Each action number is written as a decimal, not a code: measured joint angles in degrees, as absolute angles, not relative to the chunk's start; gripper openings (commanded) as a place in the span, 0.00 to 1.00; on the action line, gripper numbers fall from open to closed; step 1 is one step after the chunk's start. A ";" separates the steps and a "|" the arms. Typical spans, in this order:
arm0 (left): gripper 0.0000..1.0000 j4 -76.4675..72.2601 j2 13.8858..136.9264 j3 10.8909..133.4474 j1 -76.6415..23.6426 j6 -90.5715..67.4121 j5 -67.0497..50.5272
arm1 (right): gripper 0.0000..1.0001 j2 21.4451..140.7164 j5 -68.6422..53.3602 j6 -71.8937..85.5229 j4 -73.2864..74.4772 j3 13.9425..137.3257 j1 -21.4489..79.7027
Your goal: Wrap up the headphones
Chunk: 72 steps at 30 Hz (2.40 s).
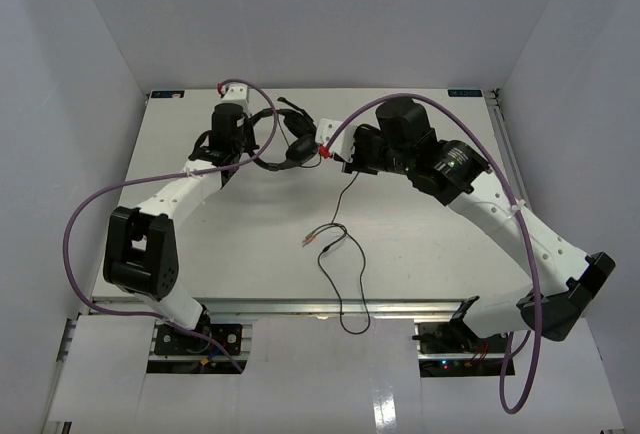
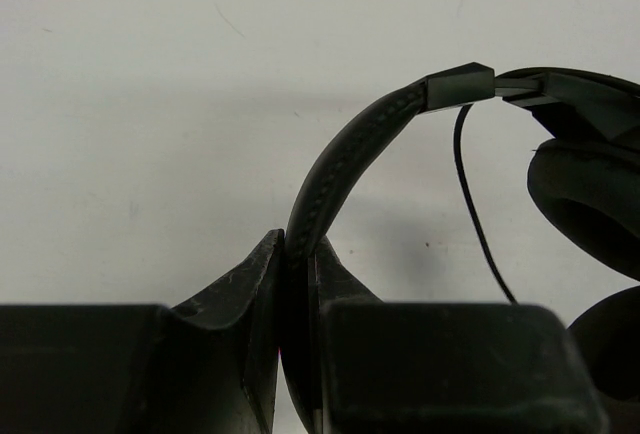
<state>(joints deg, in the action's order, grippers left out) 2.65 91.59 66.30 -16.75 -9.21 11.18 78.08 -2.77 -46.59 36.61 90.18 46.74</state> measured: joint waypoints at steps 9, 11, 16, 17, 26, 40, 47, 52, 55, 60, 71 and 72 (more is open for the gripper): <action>0.00 4.09 91.59 65.79 -20.35 -7.91 4.44 | 0.08 79.81 2.97 -53.16 36.38 95.21 49.95; 0.00 4.14 91.59 65.78 -21.12 -7.92 3.58 | 0.08 80.28 1.99 -53.84 36.65 95.85 50.73; 0.00 3.91 91.59 65.71 -21.46 -10.97 2.89 | 0.08 80.41 -2.51 -54.78 37.92 97.05 51.71; 0.00 3.83 91.59 65.71 -20.90 -12.28 2.36 | 0.08 80.25 -2.88 -54.98 38.07 96.96 51.82; 0.00 5.13 91.61 70.45 -12.24 -24.62 -0.87 | 0.08 75.71 -7.00 -56.96 41.89 94.28 51.86; 0.00 4.94 106.25 91.24 -18.93 -27.57 3.69 | 0.08 82.49 -7.00 -61.40 44.32 103.41 58.49; 0.00 5.74 113.01 91.05 -21.14 -23.03 -0.43 | 0.08 83.23 4.03 -63.15 40.89 100.85 59.63; 0.00 3.22 112.25 86.83 -20.54 -14.88 -6.14 | 0.08 81.97 8.88 -63.77 38.82 99.46 56.78; 0.00 2.19 111.77 84.83 -20.27 -11.14 -10.36 | 0.08 81.59 9.71 -63.86 38.28 99.46 55.81; 0.00 1.21 110.31 82.35 -20.38 -6.60 -18.92 | 0.08 81.47 9.76 -63.86 37.45 99.46 55.11; 0.00 0.87 105.66 81.35 -20.97 -6.16 -23.35 | 0.08 81.52 0.57 -62.02 39.66 100.22 53.58; 0.00 0.87 105.83 82.06 -20.97 -6.81 -23.36 | 0.08 81.64 -0.68 -61.76 40.16 100.64 53.59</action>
